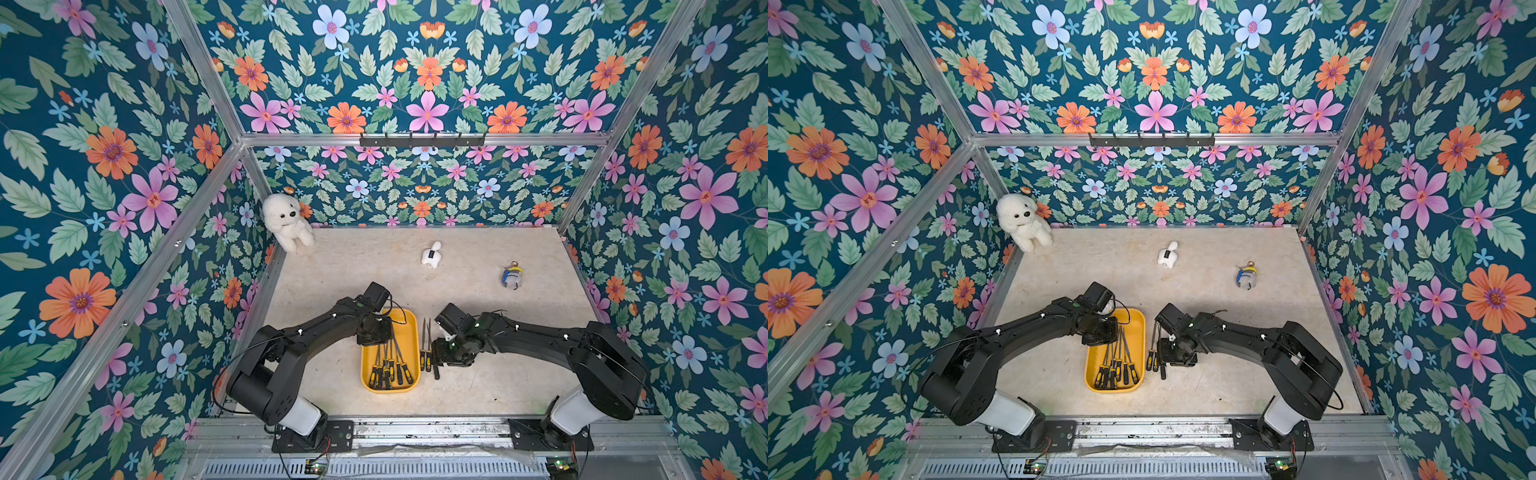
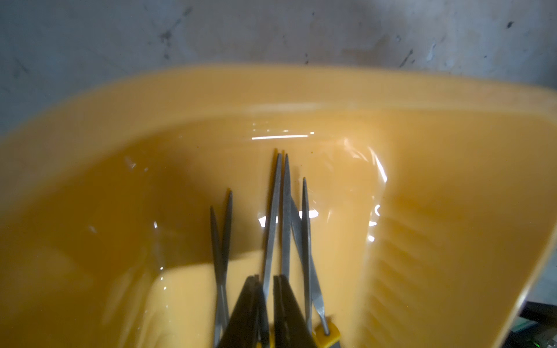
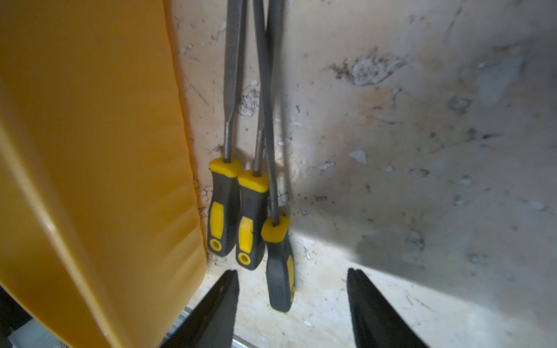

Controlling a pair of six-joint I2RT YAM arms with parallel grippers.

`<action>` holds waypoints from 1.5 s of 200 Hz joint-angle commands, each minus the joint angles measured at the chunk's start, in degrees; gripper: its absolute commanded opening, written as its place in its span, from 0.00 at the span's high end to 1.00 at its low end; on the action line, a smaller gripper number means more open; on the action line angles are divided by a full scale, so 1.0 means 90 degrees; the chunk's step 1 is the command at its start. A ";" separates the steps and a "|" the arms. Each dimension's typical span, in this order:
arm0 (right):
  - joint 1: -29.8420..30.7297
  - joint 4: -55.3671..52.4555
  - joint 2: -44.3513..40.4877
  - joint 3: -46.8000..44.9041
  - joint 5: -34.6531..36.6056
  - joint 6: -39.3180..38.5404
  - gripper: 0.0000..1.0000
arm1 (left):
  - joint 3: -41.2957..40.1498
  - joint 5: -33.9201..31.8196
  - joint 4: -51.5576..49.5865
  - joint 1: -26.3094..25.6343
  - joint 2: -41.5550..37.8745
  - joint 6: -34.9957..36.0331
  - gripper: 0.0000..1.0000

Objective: Put the file tool into the storage box
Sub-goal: Place the file tool in the storage box, then pick up the file tool from the center of the board.

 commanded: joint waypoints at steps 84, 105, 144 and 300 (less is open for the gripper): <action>0.0356 -0.0653 0.0627 0.0327 0.0150 -0.0349 0.51 | 0.0767 0.0036 -0.0560 0.0001 -0.0354 0.0000 0.73; 0.0412 -0.0823 0.0891 0.0484 0.0367 -0.0349 0.59 | 0.1129 0.0034 -0.0814 -0.0001 -0.0520 0.0016 0.72; 0.0437 -0.1119 0.1003 0.0550 0.0753 -0.0260 0.76 | 0.1707 0.0048 -0.1153 -0.0001 -0.0695 0.0014 0.71; 0.0874 0.0666 -0.2055 -0.0045 0.0619 -0.0288 0.87 | 0.1511 0.1728 0.1128 -0.0339 -0.0611 -0.1559 0.53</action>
